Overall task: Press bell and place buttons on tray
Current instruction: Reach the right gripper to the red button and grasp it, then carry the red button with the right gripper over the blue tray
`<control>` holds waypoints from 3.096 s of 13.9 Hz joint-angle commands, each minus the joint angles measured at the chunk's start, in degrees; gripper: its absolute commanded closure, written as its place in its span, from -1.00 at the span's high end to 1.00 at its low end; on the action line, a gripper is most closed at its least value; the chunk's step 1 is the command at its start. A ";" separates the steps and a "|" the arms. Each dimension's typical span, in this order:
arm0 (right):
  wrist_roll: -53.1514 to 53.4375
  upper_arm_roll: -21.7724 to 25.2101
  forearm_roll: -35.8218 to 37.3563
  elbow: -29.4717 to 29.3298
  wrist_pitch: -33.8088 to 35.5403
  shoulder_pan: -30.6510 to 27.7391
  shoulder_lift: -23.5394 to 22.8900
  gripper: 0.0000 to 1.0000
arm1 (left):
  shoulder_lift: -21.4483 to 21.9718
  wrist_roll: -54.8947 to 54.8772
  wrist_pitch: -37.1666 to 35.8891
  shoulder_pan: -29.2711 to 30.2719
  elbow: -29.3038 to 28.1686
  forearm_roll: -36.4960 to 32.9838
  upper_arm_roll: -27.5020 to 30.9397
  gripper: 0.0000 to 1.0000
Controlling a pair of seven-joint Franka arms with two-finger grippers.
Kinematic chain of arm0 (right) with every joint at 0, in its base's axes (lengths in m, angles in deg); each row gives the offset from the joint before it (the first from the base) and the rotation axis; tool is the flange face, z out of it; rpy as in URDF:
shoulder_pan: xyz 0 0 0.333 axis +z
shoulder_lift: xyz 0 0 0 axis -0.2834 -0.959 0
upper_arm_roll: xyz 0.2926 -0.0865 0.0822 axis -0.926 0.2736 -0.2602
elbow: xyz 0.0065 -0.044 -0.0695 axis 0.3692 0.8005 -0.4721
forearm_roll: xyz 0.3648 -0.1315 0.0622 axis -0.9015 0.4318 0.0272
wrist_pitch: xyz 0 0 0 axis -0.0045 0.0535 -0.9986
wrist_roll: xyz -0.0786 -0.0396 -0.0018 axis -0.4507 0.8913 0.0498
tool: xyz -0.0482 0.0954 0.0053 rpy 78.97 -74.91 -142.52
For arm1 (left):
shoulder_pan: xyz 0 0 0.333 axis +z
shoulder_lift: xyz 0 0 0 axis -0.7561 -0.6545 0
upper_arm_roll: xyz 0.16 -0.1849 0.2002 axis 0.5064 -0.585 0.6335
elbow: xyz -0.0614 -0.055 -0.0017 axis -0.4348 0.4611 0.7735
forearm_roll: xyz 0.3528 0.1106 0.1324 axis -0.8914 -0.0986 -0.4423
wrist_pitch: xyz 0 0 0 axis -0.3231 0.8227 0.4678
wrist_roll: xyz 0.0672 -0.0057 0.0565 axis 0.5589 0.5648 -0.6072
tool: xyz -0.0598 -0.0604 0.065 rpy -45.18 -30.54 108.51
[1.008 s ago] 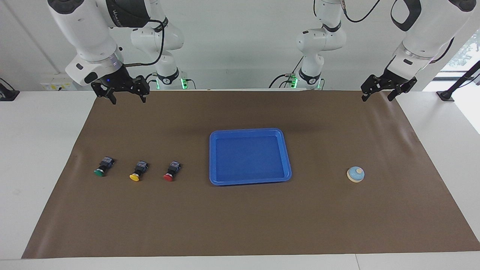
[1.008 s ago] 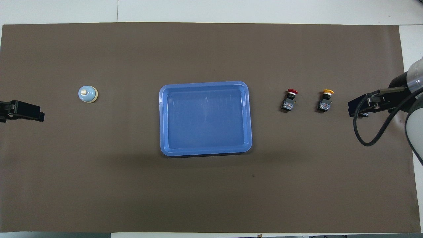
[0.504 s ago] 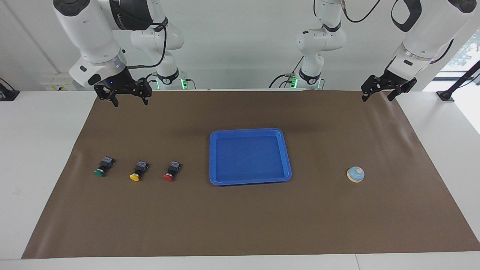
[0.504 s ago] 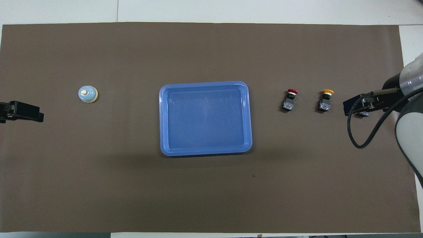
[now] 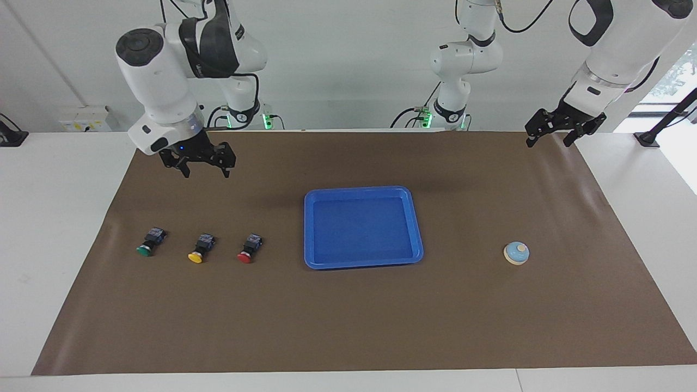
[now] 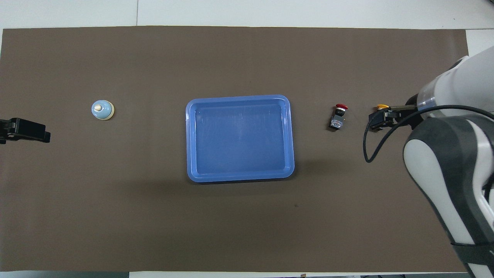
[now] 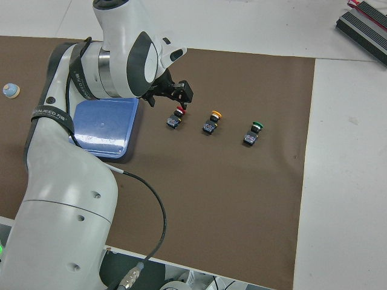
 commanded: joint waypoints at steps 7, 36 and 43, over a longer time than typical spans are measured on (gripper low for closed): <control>12.11 -0.21 -0.57 14.22 -27.82 3.02 -7.27 1.00 | 0.80 -0.10 -0.41 -0.03 -0.64 0.32 0.20 1.00; 20.39 -0.30 -1.01 -7.31 -12.19 15.05 -16.78 -1.00 | 0.80 -0.10 -0.41 -0.03 -0.64 0.32 0.20 1.00; 24.87 -0.30 -2.06 -0.11 -22.56 22.26 -19.24 -1.00 | 0.80 -0.10 -0.41 -0.03 -0.64 0.32 0.20 1.00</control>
